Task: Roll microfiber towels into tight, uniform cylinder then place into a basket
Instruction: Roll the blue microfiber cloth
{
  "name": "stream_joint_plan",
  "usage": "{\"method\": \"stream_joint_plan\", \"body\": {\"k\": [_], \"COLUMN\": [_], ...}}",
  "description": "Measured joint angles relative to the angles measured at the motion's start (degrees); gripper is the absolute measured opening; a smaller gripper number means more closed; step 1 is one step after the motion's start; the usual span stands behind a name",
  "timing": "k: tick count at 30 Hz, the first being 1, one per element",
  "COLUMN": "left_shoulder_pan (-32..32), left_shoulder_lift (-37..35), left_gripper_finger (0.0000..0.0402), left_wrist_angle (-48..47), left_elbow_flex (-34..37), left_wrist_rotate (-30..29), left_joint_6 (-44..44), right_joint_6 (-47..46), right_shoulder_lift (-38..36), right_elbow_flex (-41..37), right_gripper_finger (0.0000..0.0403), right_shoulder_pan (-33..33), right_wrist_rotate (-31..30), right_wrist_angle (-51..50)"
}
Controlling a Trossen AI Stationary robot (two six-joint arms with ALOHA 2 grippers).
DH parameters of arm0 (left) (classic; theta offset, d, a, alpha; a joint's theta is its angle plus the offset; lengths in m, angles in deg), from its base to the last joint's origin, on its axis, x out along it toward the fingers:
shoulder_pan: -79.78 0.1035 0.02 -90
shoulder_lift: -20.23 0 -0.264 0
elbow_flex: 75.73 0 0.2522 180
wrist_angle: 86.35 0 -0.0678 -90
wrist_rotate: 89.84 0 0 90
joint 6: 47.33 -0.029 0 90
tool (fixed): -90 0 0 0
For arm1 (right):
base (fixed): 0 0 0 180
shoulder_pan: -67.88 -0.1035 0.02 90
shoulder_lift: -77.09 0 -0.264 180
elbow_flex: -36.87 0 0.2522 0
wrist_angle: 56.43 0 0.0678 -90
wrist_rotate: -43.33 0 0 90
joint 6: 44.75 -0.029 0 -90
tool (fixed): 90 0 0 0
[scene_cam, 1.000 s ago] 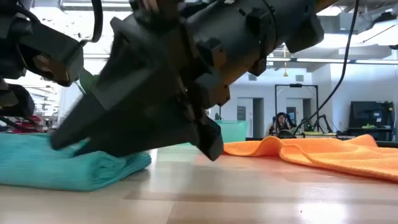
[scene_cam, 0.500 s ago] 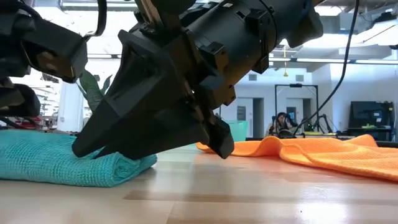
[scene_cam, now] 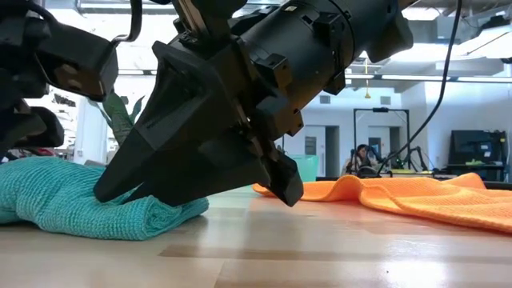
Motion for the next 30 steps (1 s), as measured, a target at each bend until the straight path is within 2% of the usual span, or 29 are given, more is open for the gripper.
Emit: {"method": "stream_joint_plan", "body": {"k": [9, 16, 22, 27, 30], "left_shoulder_pan": [0.3, -2.5, -6.1, -9.9, -11.6], "left_shoulder_lift": [-0.1, -3.0, -10.3, -15.1, -15.1], "left_gripper_finger": [0.0149, 0.0158, 0.0155, 0.0155, 0.0155], "left_wrist_angle": [-1.7, -6.1, -11.0, -9.6, -6.7], "left_elbow_flex": [-0.1, -3.2, -4.8, -4.9, -4.8], "left_wrist_rotate": [5.6, 2.5, -8.1, -19.6, -22.5], "left_joint_6": [0.6, -1.9, -0.3, 0.1, -0.2], "right_joint_6": [0.0, 0.0, 0.0, 0.0, 0.0], "right_shoulder_lift": [0.0, 0.0, 0.0, 0.0, 0.0], "right_elbow_flex": [-0.1, -0.1, -0.1, -0.1, -0.1], "right_gripper_finger": [0.011, 0.0111, 0.0111, 0.0111, 0.0111], "right_shoulder_pan": [-0.2, -0.2, -0.2, -0.2, -0.2], "right_wrist_rotate": [0.2, 0.6, 0.8, 0.8, 0.8], "right_wrist_angle": [0.0, 0.0, -0.1, 0.0, 0.0]}}
